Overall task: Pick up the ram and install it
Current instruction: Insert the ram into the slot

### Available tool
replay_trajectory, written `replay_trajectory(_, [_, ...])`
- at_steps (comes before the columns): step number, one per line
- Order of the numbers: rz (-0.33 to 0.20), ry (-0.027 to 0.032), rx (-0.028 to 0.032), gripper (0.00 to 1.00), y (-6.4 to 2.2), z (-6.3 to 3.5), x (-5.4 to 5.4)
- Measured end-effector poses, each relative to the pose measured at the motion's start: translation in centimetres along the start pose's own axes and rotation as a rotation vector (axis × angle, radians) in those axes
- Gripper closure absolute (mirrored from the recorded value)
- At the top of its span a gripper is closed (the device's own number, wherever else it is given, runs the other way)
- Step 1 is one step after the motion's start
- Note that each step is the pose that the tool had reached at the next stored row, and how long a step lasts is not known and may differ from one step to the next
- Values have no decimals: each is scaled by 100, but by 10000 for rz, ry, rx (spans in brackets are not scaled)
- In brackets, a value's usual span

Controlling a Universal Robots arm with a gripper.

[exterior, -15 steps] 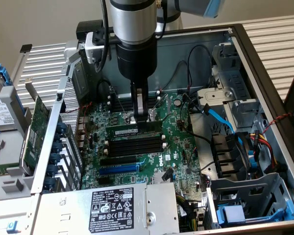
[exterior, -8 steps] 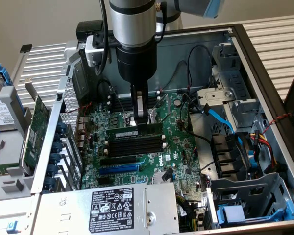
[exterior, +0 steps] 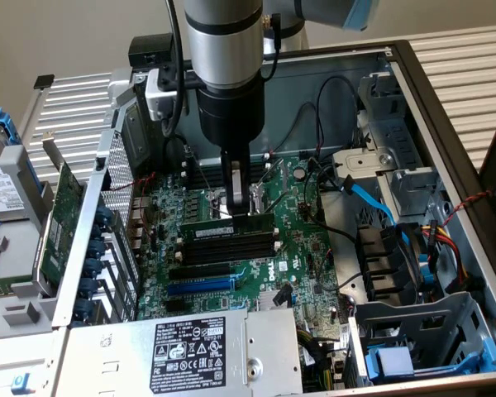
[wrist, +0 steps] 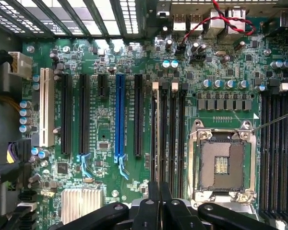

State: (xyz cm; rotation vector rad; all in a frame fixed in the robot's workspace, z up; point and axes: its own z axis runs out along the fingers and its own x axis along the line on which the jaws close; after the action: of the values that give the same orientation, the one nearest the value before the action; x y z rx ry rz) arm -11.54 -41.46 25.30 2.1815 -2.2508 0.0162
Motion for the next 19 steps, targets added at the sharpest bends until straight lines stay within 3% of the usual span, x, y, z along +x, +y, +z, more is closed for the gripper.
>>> replay_trajectory(15, [-2, 2, -94, 88, 0, 36, 19])
replay_trajectory(19, [-3, -52, -115, 88, -2, 39, 19])
